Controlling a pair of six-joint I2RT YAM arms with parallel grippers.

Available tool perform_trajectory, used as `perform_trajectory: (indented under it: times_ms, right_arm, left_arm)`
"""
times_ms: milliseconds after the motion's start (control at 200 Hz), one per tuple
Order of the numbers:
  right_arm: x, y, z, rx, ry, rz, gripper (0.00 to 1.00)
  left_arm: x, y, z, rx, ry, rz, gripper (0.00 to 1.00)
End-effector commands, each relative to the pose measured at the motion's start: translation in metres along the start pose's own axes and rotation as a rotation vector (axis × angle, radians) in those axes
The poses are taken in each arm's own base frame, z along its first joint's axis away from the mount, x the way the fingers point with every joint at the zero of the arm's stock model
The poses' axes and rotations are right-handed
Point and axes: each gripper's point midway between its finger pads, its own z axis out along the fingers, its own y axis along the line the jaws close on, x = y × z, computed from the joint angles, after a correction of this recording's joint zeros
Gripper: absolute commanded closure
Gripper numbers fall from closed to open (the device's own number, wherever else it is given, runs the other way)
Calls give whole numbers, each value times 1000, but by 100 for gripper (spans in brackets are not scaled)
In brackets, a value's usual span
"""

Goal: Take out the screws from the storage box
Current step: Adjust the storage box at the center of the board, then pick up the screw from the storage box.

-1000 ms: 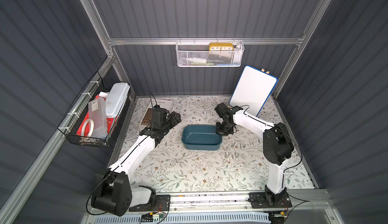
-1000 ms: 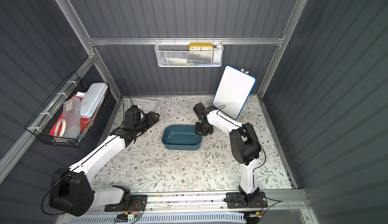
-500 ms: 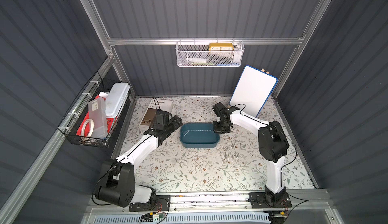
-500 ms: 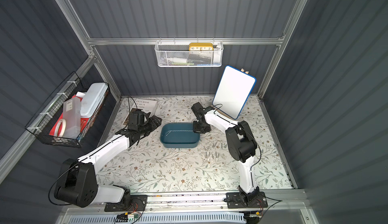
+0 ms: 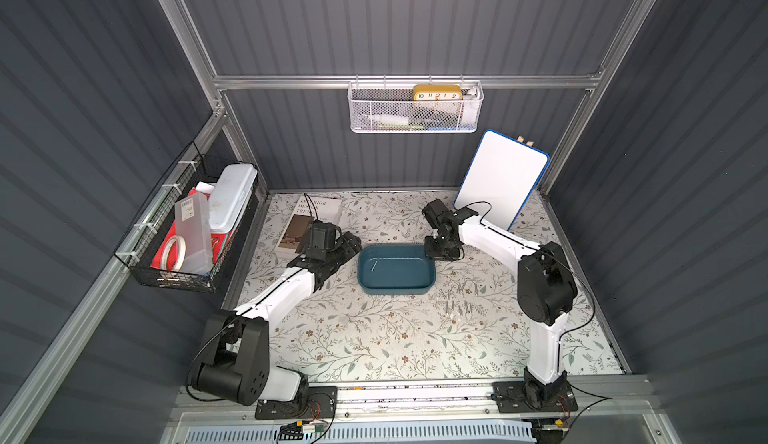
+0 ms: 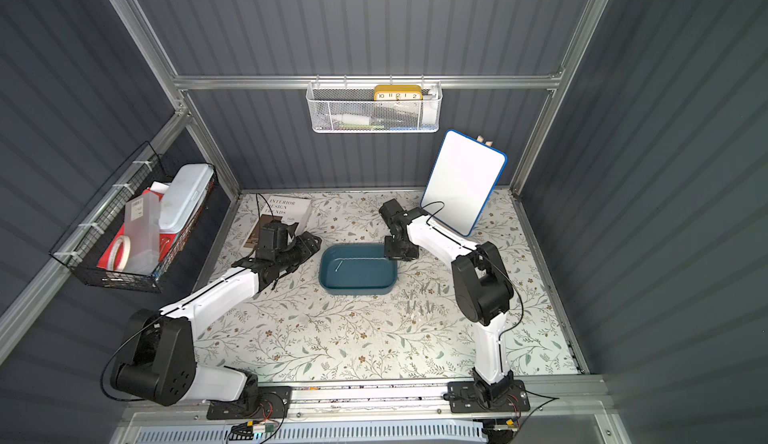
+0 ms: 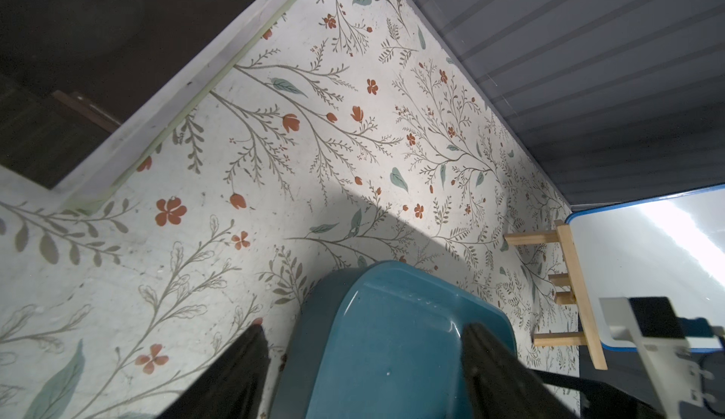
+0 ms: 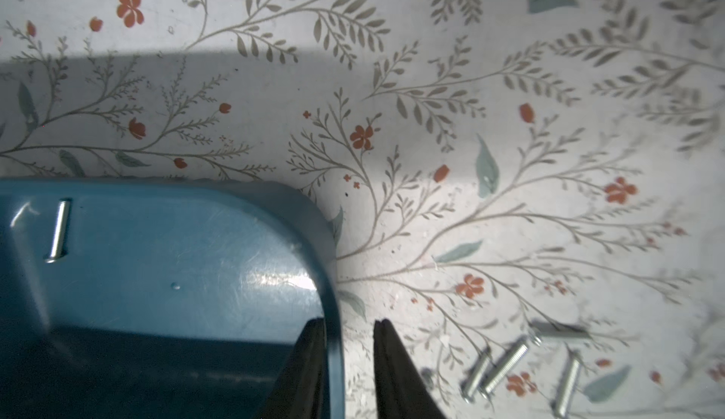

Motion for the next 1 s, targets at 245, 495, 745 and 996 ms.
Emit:
perform_trajectory:
  times_ms: [245, 495, 745, 996]
  right_arm:
    - [11, 59, -63, -93, -118, 74, 71]
    - [25, 124, -14, -98, -61, 69, 71]
    - [21, 144, 32, -70, -37, 69, 71]
    - [20, 139, 63, -13, -32, 20, 70]
  left_arm:
    - [1, -2, 2, 21, 4, -41, 19]
    - [5, 7, 3, -1, 1, -137, 19]
    - [-1, 6, -1, -2, -27, -154, 19]
    - [2, 11, 2, -17, -21, -149, 19]
